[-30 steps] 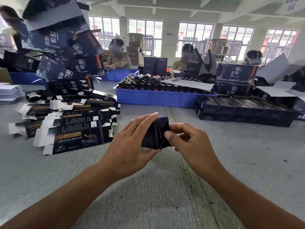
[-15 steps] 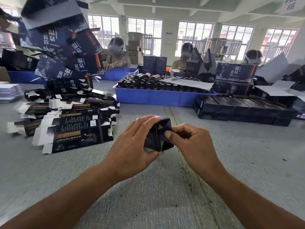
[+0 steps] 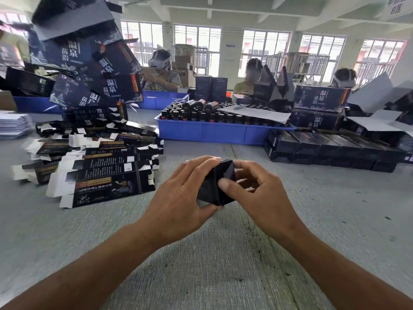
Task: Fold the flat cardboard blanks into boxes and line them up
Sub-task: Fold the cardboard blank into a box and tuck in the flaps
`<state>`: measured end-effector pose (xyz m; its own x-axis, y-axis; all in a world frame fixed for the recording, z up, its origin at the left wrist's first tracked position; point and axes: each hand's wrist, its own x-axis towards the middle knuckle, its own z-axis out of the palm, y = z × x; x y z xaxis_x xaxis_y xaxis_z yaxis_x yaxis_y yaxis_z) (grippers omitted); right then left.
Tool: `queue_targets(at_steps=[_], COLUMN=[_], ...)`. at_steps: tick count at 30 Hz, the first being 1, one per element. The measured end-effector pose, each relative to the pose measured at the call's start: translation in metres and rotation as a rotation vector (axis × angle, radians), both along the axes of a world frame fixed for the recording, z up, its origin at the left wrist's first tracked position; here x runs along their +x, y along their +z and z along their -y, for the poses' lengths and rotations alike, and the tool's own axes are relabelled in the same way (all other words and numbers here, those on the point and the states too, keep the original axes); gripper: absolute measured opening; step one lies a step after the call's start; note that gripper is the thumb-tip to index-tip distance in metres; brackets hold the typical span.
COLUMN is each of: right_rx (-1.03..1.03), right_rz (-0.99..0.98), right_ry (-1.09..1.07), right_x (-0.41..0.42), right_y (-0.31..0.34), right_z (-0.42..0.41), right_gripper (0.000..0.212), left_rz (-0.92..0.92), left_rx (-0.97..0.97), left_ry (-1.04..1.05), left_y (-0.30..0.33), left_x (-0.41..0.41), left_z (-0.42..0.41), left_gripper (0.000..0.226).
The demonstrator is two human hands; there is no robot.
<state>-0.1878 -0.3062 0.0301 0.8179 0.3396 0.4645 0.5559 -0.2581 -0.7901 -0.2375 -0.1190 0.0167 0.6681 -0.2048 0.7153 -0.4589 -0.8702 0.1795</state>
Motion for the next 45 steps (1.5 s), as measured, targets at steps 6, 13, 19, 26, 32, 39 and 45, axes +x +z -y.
queue_targets(at_steps=[6, 13, 19, 26, 32, 39, 45], right_rx=[0.018, 0.269, -0.006, 0.272, 0.238, 0.122, 0.071], right_rz=[-0.074, -0.404, -0.387, -0.272, -0.243, -0.087, -0.041], right_ry=[-0.022, 0.071, 0.195, 0.138, 0.161, 0.154, 0.175], right_x=[0.002, 0.021, 0.014, 0.022, 0.021, 0.012, 0.01], right_y=[-0.006, -0.007, -0.011, -0.003, -0.013, -0.005, -0.001], right_z=[-0.005, 0.004, -0.001, 0.006, 0.002, 0.002, 0.004], right_gripper=[0.074, 0.053, 0.055, 0.045, 0.04, 0.065, 0.045], left_rz=[0.061, -0.03, -0.375, -0.434, -0.375, -0.282, -0.288], left_rx=[0.15, -0.387, -0.954, -0.977, -1.013, -0.875, -0.816], left_ry=[-0.034, 0.139, -0.142, -0.258, -0.258, -0.336, -0.336], left_y=[-0.006, 0.003, 0.01, 0.007, 0.009, 0.013, 0.013], left_x=[0.004, 0.004, 0.008, 0.009, 0.006, 0.004, 0.004], left_z=[0.004, -0.001, -0.011, -0.009, -0.011, -0.012, -0.013], left_gripper=[0.079, 0.059, 0.085, 0.067, 0.062, 0.046, 0.038])
